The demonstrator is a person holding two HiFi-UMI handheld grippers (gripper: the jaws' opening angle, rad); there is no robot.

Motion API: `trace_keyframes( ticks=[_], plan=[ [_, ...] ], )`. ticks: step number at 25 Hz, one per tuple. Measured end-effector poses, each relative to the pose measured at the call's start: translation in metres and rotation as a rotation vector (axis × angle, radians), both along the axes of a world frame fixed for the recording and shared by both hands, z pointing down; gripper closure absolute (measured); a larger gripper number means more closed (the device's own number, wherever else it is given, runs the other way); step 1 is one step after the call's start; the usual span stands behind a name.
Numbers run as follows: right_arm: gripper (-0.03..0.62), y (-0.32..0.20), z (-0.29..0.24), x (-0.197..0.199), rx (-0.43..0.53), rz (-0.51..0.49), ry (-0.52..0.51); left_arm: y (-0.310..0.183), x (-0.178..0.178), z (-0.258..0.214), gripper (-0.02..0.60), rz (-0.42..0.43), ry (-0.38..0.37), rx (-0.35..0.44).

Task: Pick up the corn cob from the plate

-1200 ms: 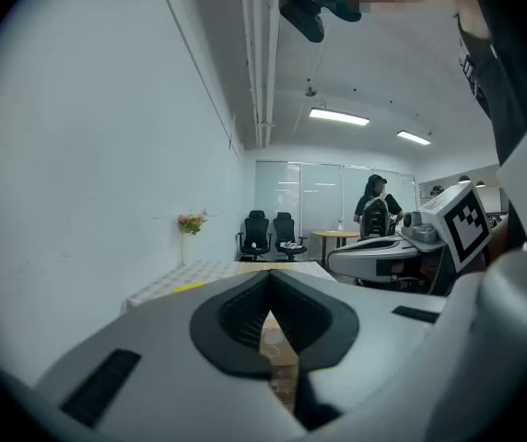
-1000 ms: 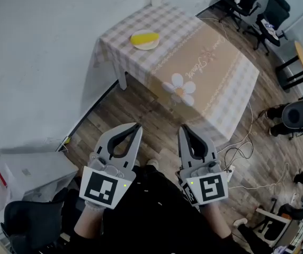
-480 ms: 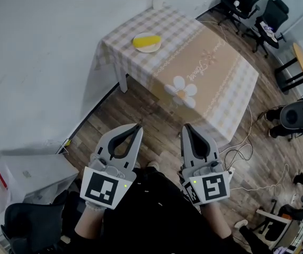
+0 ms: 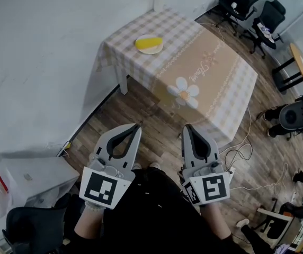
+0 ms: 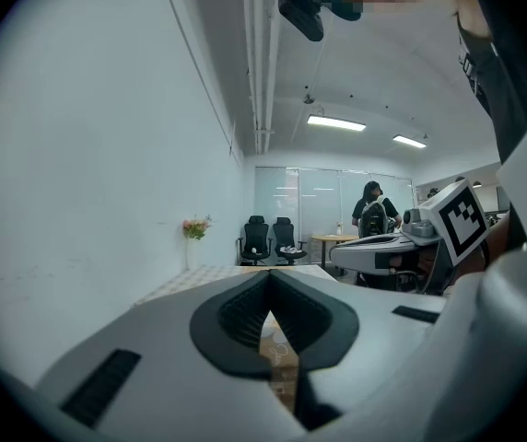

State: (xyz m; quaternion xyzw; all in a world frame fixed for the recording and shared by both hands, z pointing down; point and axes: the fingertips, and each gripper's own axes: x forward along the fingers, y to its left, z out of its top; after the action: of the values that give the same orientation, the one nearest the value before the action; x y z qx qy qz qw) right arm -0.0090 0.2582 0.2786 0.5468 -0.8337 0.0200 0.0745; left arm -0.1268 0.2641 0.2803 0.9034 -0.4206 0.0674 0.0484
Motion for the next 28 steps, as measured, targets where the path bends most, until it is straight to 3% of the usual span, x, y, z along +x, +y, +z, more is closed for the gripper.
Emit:
trace_keyframes(
  ticks=[12,28],
  plan=[
    [0.553,0.008,0.008,-0.01,-0.014,0.024,0.016,0.0,-0.012,0.005,0.569,0.016,0.015,0.008],
    [0.551,-0.061,0.008,-0.01,0.001,-0.04,0.002,-0.06,-0.003,0.002,0.569,-0.02,-0.004,0.025]
  ],
)
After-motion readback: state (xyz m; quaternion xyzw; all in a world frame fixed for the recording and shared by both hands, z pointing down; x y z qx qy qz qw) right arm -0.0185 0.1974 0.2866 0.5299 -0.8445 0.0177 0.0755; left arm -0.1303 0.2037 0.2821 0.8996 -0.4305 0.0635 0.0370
